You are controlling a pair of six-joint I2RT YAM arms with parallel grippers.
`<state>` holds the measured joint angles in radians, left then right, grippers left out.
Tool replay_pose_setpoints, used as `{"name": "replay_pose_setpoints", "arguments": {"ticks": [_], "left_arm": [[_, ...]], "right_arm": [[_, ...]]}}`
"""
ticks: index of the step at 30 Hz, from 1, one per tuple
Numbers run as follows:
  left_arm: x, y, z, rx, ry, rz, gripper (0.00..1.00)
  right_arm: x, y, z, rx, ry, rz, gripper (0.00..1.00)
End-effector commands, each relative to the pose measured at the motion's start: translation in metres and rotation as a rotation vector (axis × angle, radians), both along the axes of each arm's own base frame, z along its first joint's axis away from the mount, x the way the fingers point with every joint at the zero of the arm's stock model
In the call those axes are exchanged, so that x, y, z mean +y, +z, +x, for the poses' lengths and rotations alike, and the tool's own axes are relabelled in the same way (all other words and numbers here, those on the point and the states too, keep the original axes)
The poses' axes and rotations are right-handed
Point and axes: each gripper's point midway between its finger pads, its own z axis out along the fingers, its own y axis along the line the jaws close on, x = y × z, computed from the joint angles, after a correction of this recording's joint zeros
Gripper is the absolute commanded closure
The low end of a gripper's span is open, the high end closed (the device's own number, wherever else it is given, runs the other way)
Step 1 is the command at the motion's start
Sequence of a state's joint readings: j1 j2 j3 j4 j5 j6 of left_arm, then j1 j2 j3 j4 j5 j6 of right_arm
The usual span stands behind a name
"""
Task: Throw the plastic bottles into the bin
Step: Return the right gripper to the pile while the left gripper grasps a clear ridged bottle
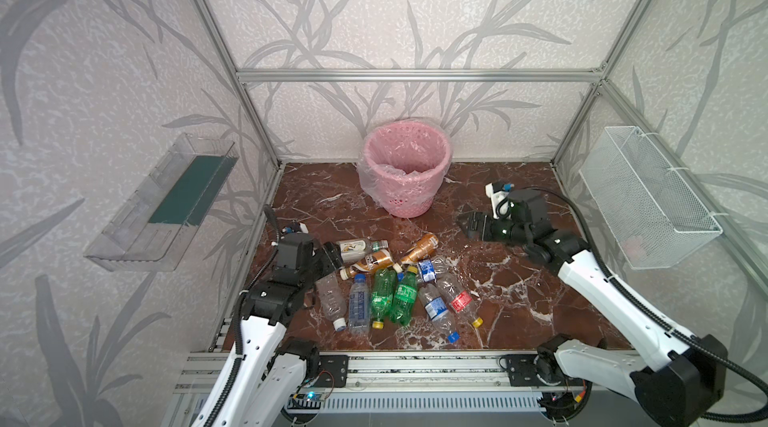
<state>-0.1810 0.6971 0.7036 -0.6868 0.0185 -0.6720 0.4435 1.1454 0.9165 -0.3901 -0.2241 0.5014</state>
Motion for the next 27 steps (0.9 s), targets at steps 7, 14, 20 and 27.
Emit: {"name": "replay_pose_setpoints", "arguments": {"ticks": [7,14,20,27], "left_arm": [[0.022,-0.025,-0.014,0.123,0.152,0.034,0.26],[0.019,-0.051,-0.024,0.247,0.14,0.044,0.26],[0.01,-0.079,-0.029,0.361,0.109,0.021,0.26],[0.006,-0.1,-0.038,0.478,0.087,0.084,0.23]], "right_arm": [[-0.002,-0.057,-0.033,0.102,-0.006,-0.012,0.06],[-0.004,-0.065,-0.031,0.112,-0.041,-0.048,0.06],[0.005,-0.07,-0.031,0.124,-0.016,-0.008,0.06],[0.015,-0.081,-0.036,0.162,0.007,0.037,0.06]]}}
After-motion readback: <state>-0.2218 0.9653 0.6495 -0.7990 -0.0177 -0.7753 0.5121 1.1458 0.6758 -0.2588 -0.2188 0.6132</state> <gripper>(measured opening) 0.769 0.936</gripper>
